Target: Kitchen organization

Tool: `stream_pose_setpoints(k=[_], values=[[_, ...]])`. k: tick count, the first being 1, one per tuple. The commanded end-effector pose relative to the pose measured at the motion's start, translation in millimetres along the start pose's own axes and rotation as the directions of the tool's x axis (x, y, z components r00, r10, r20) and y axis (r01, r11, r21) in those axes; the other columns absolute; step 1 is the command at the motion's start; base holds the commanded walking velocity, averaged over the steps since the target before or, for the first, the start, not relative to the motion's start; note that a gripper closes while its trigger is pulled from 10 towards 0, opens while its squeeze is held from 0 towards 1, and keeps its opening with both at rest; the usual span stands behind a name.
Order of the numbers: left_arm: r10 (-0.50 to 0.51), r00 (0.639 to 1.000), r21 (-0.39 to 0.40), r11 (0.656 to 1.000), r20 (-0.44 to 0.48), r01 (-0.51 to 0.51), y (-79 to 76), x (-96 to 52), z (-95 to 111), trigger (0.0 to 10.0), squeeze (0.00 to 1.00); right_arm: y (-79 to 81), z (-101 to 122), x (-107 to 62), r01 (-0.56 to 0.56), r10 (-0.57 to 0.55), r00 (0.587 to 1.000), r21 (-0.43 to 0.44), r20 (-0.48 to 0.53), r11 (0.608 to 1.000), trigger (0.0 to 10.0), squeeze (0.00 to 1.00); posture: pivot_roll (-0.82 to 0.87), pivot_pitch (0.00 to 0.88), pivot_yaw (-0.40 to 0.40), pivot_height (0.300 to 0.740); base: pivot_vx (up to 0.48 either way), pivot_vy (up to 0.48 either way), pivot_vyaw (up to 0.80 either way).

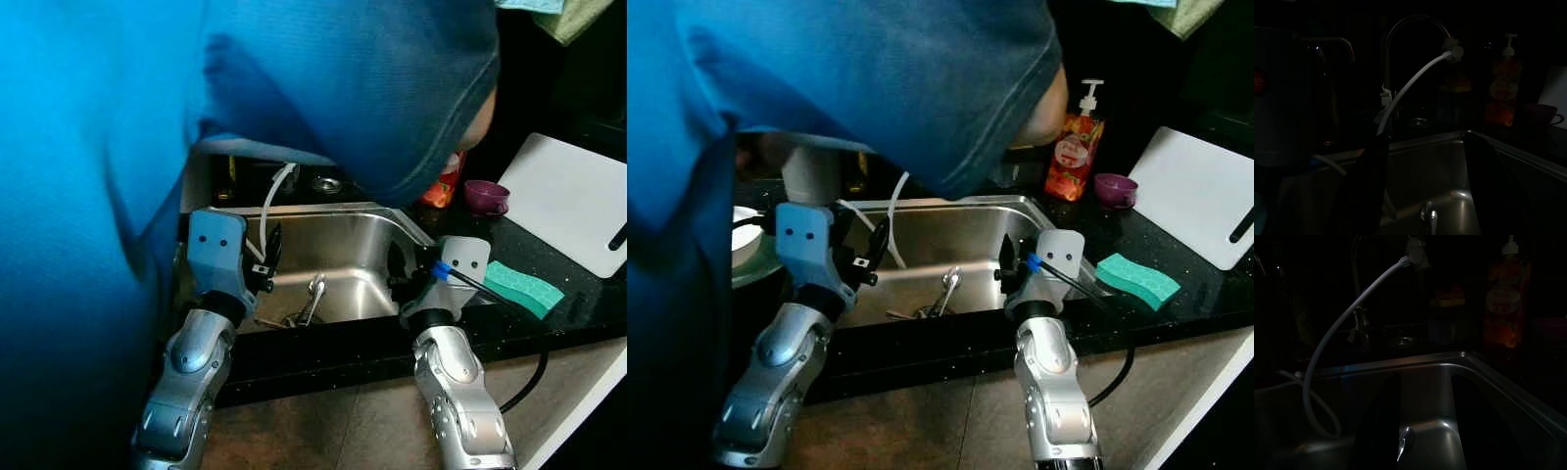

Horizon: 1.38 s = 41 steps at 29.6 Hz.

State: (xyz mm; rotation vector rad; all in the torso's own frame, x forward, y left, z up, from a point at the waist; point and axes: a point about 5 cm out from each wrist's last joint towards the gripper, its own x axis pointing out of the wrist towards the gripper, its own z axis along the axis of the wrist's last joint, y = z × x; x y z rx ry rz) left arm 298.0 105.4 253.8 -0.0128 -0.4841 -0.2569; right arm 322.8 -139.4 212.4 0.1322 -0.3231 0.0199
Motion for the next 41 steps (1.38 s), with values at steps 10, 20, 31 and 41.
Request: stream_pose_setpoints(k=[10, 20, 31, 41], values=[[-0.006, 1.0, -0.002, 1.0, 0.005, 0.006, -0.4, 0.5, 2.5, 10.0, 0.0, 1.2, -3.4, -1.3, 0.006, -0.006, 1.0, 0.007, -0.012, 1.0, 10.0, 0.0, 0.15, 0.042, -0.094, 0.74, 0.0, 0.0, 0.0], [-0.005, 1.0, -0.007, 1.0, 0.012, 0.005, 0.3, 1.3, 5.5, 10.0, 0.0, 1.5, -2.6, -1.8, 0.01, -0.01, 1.0, 0.012, -0.008, 1.0, 10.0, 0.0, 0.15, 0.044, -0.092, 0.74, 0.0, 0.0, 0.0], [-0.013, 1.0, -0.01, 1.0, 0.013, 0.013, -2.7, 0.5, 6.4, 10.0, 0.0, 1.8, 1.4, -1.2, 0.011, -0.011, 1.0, 0.017, 0.004, 1.0, 10.0, 0.0, 0.15, 0.045, -0.091, 0.74, 0.0, 0.0, 0.0], [-0.012, 1.0, -0.01, 1.0, 0.013, 0.012, -2.6, 0.7, 6.4, 10.0, 0.0, 1.9, 3.5, -0.4, 0.011, -0.012, 1.0, 0.02, 0.01, 1.0, 10.0, 0.0, 0.15, 0.045, -0.091, 0.74, 0.0, 0.0, 0.0]])
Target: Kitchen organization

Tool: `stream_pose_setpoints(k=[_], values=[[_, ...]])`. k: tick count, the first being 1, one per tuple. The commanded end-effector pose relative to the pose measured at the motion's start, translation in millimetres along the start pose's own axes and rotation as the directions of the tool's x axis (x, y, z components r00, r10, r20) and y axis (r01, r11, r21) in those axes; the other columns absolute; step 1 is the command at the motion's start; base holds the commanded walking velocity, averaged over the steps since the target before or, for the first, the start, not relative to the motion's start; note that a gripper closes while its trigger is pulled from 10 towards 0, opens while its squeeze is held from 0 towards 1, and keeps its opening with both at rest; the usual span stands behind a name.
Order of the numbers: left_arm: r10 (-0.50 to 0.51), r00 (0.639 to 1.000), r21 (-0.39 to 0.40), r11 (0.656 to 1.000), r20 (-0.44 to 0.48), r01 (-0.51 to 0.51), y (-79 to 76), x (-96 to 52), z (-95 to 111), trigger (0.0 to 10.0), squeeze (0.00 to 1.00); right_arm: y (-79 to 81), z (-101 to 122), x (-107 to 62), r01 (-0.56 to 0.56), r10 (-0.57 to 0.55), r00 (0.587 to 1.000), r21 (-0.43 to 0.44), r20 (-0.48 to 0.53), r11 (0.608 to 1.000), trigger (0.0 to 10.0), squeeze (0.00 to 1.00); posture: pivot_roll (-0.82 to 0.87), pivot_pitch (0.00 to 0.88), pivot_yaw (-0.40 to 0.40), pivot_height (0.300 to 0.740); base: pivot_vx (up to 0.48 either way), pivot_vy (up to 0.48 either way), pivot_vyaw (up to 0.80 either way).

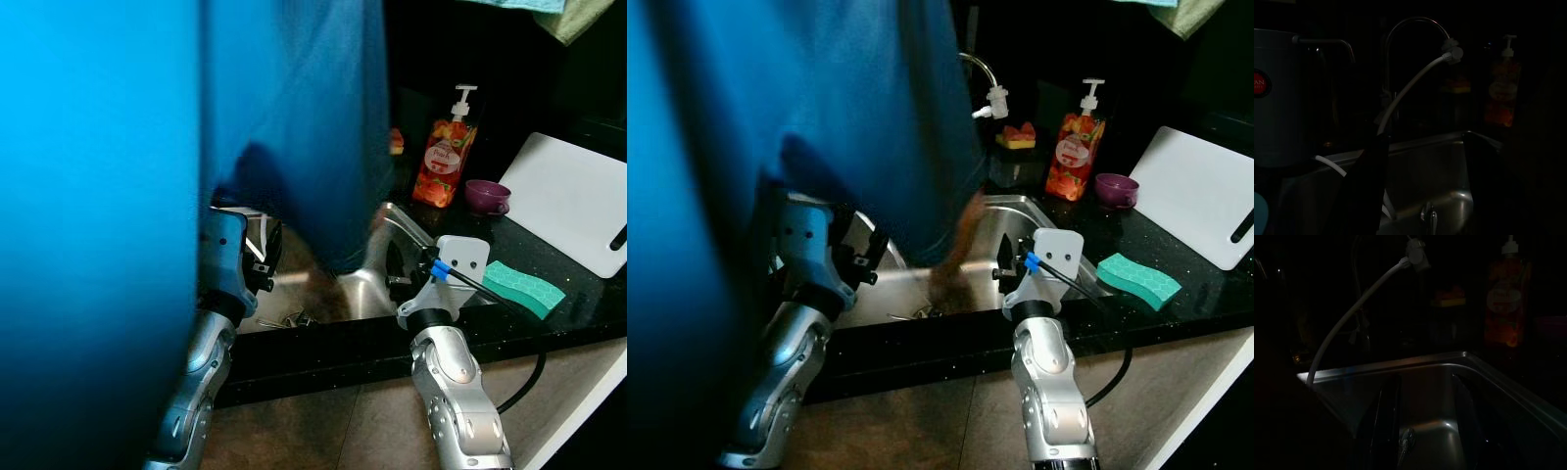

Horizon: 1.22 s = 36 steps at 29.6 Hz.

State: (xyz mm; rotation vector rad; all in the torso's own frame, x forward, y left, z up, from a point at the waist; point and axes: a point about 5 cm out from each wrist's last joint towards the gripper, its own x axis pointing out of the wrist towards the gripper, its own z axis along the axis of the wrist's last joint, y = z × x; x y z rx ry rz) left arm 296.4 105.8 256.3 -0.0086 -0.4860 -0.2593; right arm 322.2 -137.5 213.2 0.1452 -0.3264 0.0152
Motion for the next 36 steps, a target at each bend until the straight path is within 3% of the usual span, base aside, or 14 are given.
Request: stream_pose_setpoints(k=[1, 36], values=[[-0.008, 1.0, -0.014, 1.0, 0.011, 0.008, -2.8, 1.0, 3.2, 10.0, 0.0, -0.1, 2.7, -0.1, 0.005, -0.005, 1.0, 0.007, 0.005, 1.0, 10.0, 0.0, 0.15, 0.045, -0.091, 0.74, 0.0, 0.0, 0.0], [-0.014, 1.0, -0.027, 1.0, 0.016, 0.015, -6.0, 2.4, 2.2, 10.0, 0.0, -2.2, 3.3, 0.8, 0.002, -0.002, 1.0, -0.007, 0.008, 1.0, 10.0, 0.0, 0.14, 0.03, -0.097, 0.74, 0.0, 0.0, 0.0]])
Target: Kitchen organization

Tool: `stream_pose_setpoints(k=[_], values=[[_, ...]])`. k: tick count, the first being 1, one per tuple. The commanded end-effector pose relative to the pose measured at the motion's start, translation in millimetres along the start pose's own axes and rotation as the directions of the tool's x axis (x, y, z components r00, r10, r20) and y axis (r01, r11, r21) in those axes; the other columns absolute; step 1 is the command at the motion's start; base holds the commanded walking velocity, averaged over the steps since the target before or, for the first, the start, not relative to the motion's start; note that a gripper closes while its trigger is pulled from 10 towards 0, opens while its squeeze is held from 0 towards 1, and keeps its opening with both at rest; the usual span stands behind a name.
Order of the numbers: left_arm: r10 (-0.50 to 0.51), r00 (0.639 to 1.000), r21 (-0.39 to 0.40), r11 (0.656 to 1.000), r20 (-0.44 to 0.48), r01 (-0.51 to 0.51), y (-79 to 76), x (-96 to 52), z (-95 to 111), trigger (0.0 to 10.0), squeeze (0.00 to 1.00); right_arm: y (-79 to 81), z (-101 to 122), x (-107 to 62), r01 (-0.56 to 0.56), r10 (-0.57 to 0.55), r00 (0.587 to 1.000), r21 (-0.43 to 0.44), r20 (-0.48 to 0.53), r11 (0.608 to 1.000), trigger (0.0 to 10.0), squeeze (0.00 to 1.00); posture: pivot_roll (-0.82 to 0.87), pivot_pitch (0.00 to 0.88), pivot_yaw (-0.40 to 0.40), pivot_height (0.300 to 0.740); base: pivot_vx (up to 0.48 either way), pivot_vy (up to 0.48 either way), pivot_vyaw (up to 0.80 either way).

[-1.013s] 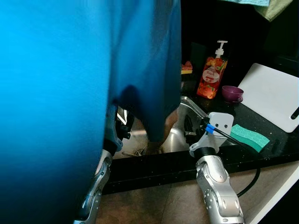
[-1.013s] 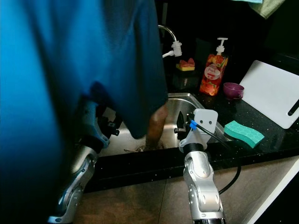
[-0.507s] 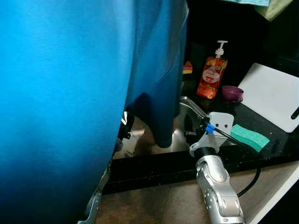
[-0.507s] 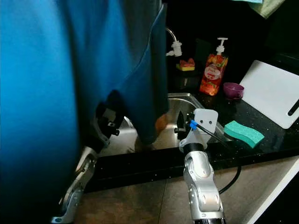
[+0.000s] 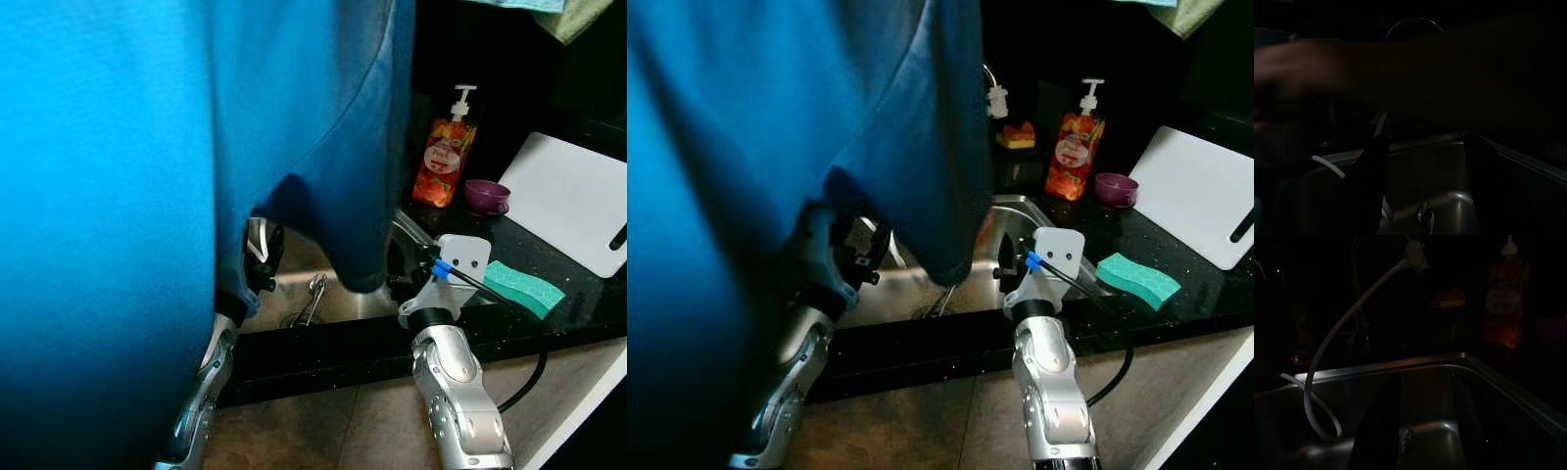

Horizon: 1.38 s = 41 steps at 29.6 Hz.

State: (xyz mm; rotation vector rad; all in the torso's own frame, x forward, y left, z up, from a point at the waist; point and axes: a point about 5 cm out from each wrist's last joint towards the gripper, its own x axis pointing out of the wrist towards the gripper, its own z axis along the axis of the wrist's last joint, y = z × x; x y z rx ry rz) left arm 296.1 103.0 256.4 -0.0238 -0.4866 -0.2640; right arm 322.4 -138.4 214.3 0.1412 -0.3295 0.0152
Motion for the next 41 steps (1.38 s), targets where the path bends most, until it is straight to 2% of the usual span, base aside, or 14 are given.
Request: stream_pose_setpoints(k=[1, 41], values=[[-0.014, 1.0, -0.012, 1.0, 0.013, 0.014, -3.4, 1.7, 2.0, 10.0, 0.0, -1.4, 2.1, 0.0, 0.002, -0.002, 1.0, -0.003, 0.005, 1.0, 10.0, 0.0, 0.14, 0.031, -0.095, 0.74, 0.0, 0.0, 0.0], [-0.021, 1.0, -0.006, 1.0, 0.01, 0.021, -3.0, 2.5, 2.1, 10.0, 0.0, 0.7, 0.3, 0.8, 0.007, -0.007, 1.0, 0.01, 0.003, 1.0, 10.0, 0.0, 0.15, 0.031, -0.087, 0.74, 0.0, 0.0, 0.0]])
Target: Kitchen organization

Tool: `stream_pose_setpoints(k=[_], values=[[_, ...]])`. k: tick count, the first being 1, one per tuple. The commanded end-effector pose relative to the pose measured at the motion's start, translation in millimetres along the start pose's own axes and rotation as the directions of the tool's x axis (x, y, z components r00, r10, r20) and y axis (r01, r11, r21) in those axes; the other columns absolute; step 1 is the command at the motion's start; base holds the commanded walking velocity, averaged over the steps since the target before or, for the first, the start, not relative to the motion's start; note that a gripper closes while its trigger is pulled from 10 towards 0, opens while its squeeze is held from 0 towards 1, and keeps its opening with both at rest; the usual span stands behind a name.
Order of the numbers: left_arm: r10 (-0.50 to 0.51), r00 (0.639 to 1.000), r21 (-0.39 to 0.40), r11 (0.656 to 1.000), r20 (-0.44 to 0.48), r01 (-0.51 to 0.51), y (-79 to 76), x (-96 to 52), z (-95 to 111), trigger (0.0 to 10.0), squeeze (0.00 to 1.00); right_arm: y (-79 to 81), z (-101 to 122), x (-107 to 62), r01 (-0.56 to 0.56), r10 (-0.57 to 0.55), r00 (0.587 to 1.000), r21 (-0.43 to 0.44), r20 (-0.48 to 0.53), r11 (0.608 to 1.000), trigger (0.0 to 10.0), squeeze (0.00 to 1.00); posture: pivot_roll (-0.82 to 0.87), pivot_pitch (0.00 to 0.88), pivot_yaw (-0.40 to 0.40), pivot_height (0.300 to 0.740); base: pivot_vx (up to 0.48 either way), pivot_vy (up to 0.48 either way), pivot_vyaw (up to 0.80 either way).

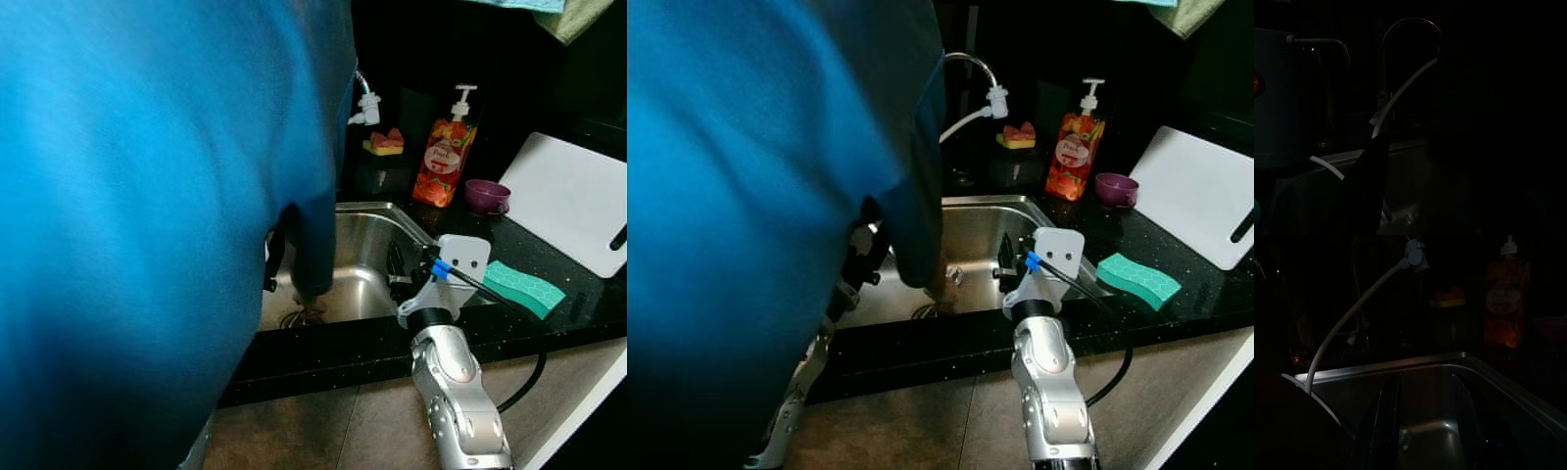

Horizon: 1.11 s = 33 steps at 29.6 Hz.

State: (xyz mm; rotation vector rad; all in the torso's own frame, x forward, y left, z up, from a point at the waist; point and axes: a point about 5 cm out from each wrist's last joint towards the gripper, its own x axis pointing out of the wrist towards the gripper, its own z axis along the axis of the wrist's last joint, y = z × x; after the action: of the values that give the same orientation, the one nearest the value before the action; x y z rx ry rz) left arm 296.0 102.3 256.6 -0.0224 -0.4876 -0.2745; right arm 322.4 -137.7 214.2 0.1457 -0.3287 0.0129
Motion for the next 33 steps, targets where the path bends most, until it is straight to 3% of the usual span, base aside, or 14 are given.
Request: stream_pose_setpoints(k=[1, 33], values=[[-0.011, 1.0, -0.004, 1.0, 0.009, 0.011, -2.2, 2.3, 1.9, 10.0, 0.0, 0.0, 0.5, 1.1, 0.004, -0.004, 1.0, 0.006, 0.003, 1.0, 10.0, 0.0, 0.15, 0.031, -0.087, 0.74, 0.0, 0.0, 0.0], [-0.004, 1.0, -0.008, 1.0, 0.01, 0.004, -2.4, 1.5, 2.4, 10.0, 0.0, -0.2, 1.3, 0.3, 0.002, -0.002, 1.0, 0.002, 0.001, 1.0, 10.0, 0.0, 0.15, 0.04, -0.094, 0.74, 0.0, 0.0, 0.0]])
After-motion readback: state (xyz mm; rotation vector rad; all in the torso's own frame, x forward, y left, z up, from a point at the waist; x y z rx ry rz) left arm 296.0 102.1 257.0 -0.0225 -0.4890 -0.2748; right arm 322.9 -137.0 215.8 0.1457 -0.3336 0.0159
